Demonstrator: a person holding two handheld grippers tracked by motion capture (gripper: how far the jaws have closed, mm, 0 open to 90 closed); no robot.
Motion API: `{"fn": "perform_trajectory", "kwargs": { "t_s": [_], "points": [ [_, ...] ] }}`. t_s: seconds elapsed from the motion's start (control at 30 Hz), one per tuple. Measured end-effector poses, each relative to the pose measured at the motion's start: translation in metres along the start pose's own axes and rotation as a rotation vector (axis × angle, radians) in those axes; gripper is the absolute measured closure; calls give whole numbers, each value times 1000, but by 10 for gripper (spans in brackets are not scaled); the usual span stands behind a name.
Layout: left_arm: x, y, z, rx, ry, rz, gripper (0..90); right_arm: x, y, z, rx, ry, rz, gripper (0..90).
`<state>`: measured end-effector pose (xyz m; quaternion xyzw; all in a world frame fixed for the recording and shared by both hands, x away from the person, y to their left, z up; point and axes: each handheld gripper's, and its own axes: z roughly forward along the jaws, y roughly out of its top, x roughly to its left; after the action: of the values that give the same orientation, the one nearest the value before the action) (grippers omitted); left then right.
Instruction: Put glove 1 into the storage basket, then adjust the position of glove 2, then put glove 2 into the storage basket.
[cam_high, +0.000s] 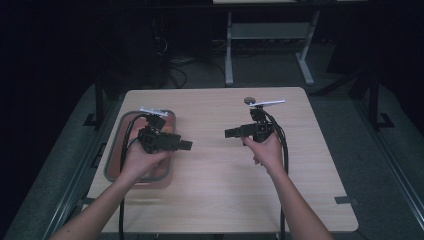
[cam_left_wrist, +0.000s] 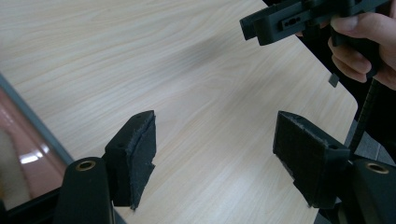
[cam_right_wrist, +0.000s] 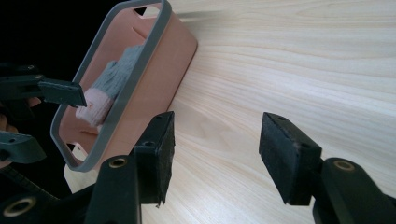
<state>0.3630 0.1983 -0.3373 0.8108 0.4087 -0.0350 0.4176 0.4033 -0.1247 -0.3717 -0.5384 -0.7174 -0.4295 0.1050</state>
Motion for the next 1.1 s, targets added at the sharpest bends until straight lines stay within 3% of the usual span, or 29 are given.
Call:
{"fn": "perform_trajectory", "kwargs": {
  "t_s": [0.73,1.1],
  "points": [
    [-26,14,36,54,-61,56,285,-41,-26,-42,-53,-24,88,449],
    [-42,15,54,65,-78,76,283,-56,-40,-57,-65,-47,105,439]
  ]
}}
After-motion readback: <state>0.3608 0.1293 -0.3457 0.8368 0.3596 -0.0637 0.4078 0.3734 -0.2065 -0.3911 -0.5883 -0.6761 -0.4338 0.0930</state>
